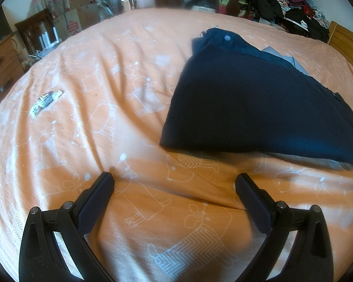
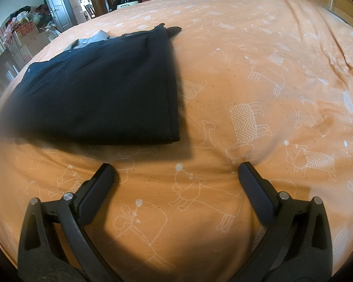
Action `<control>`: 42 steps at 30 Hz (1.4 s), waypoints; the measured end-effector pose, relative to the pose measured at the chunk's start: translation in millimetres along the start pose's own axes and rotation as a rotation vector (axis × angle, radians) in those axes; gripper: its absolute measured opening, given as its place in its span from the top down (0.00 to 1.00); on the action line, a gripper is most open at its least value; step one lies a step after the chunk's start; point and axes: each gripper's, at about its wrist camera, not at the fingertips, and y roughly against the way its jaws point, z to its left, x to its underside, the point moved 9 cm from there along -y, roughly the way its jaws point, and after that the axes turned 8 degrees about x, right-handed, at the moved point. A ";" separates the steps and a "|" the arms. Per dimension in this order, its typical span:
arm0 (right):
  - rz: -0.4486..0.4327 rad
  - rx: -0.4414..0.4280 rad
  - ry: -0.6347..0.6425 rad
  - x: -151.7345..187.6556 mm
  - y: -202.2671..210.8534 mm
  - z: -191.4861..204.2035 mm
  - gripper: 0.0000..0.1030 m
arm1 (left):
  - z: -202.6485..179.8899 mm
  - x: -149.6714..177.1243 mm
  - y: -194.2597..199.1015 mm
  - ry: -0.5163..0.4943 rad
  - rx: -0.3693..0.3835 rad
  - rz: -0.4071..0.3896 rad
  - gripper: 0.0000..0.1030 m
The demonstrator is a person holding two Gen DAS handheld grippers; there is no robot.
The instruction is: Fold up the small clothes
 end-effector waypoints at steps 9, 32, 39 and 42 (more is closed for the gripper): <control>0.001 0.000 0.001 0.8 0.8 3.6 0.00 | -0.5 0.3 0.0 -0.001 -0.001 0.000 0.00; 0.002 -0.004 -0.004 0.4 1.2 14.9 0.00 | -1.5 0.0 -0.5 -0.001 -0.001 0.000 0.00; 0.002 -0.005 -0.006 1.7 3.0 18.1 0.00 | -1.7 -0.1 -0.7 -0.001 -0.002 0.000 0.00; 0.002 -0.006 -0.008 1.4 3.0 20.4 0.00 | -1.8 0.0 -0.7 -0.002 -0.002 -0.001 0.00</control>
